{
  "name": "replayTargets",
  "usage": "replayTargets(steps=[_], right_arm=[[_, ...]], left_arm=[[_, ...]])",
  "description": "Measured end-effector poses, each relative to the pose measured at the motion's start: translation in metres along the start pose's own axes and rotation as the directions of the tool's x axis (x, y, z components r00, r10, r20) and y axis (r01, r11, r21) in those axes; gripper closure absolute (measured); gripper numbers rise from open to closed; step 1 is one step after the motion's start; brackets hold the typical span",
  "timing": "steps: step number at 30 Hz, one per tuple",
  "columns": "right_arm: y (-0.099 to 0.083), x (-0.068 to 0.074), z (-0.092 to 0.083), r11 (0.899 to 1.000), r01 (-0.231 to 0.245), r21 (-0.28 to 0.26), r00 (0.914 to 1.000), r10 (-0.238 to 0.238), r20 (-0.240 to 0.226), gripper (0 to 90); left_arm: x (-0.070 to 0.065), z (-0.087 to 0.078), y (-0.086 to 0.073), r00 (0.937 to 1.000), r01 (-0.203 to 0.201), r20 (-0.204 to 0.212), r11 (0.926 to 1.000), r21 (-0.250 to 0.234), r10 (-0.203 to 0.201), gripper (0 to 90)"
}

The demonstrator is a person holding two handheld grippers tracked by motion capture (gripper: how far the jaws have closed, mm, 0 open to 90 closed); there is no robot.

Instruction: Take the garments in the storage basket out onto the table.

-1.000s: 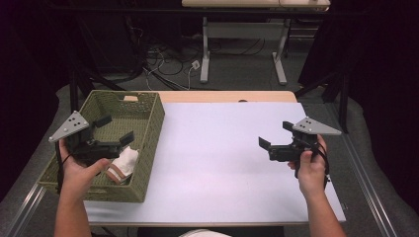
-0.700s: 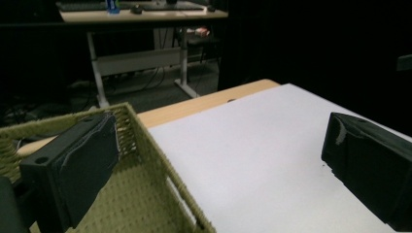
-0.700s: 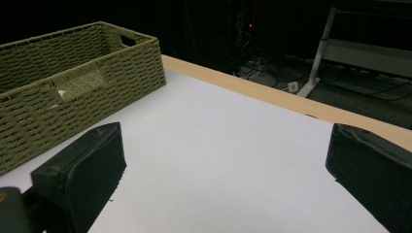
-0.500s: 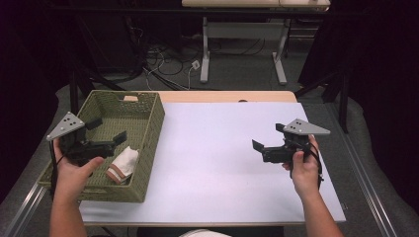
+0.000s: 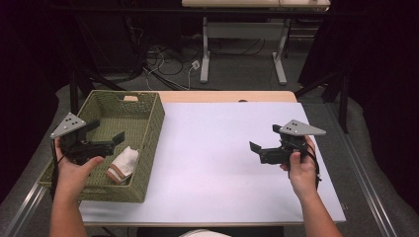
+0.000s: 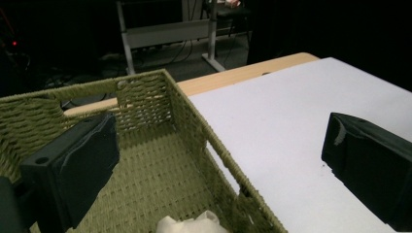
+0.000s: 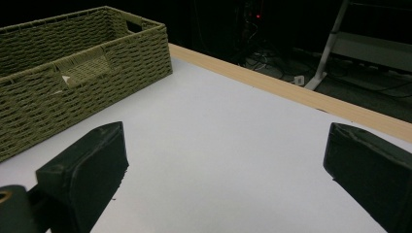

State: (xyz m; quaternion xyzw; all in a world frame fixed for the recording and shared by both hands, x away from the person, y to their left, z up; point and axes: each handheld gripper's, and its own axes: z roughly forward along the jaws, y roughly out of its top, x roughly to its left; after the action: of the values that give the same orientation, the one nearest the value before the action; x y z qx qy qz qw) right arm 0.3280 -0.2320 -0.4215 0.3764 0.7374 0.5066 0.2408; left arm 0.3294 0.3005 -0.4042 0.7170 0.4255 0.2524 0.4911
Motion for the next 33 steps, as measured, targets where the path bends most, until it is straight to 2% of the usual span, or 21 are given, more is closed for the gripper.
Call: replayTargets(steps=[5,7,12,14,15,19,20,22,23,25,26,28,33], right_arm=[[0.0,0.0,0.001,1.0,0.003,-0.001,1.0,-0.003,0.0,2.0],[-0.001,0.0,0.001,1.0,0.005,0.0,1.0,-0.005,0.001,2.0],[-0.001,0.0,0.001,1.0,0.003,0.008,1.0,-0.003,0.002,2.4],[-0.001,0.001,0.002,1.0,0.006,0.012,1.0,-0.006,0.0,2.5],[-0.001,0.001,0.002,1.0,0.006,0.012,1.0,-0.006,0.0,2.5],[-0.002,0.002,0.003,1.0,0.007,0.014,1.0,-0.007,0.0,2.6],[-0.002,0.001,0.004,1.0,0.011,0.017,0.9999,-0.011,-0.001,2.8],[-0.002,0.002,0.004,1.0,0.007,0.019,1.0,-0.007,-0.001,2.9],[-0.002,0.001,0.004,1.0,0.007,0.02,1.0,-0.007,-0.001,3.1],[-0.003,0.001,0.005,1.0,0.014,0.021,0.9999,-0.014,-0.003,3.1],[-0.003,0.001,0.005,1.0,0.014,0.021,0.9999,-0.014,-0.003,3.1],[-0.003,0.002,0.005,1.0,0.013,0.027,0.9999,-0.013,-0.005,3.2],[-0.003,0.002,0.006,0.999,0.015,0.029,0.9999,-0.015,-0.005,3.3]], left_arm=[[0.006,0.005,-0.004,0.9996,0.026,0.007,0.9987,0.043,-0.026,0.1],[0.007,0.006,-0.005,0.9997,0.023,0.008,0.9986,0.047,-0.024,0.1],[0.007,0.009,-0.006,0.9994,0.029,0.015,0.9941,0.104,-0.031,0.1],[0.008,0.012,-0.007,0.9994,0.027,0.018,0.99,0.139,-0.03,0.1],[0.008,0.012,-0.007,0.9994,0.027,0.018,0.99,0.139,-0.03,0.1],[0.009,0.017,-0.009,0.9988,0.037,0.025,0.9795,0.198,-0.042,0.1],[0.01,0.019,-0.01,0.9988,0.036,0.025,0.9739,0.224,-0.042,0.1],[0.011,0.021,-0.01,0.9983,0.042,0.029,0.9716,0.233,-0.05,0.1],[0.011,0.021,-0.011,0.9976,0.049,0.035,0.9663,0.253,-0.06,0.1],[0.011,0.024,-0.012,0.9972,0.055,0.033,0.9615,0.269,-0.067,0.1],[0.012,0.026,-0.013,0.9976,0.052,0.03,0.9607,0.273,-0.063,0.1],[0.012,0.028,-0.015,0.9977,0.053,0.024,0.9532,0.298,-0.063,0.2],[0.011,0.035,-0.018,0.9979,0.057,0.01,0.9404,0.335,-0.064,0.2]])
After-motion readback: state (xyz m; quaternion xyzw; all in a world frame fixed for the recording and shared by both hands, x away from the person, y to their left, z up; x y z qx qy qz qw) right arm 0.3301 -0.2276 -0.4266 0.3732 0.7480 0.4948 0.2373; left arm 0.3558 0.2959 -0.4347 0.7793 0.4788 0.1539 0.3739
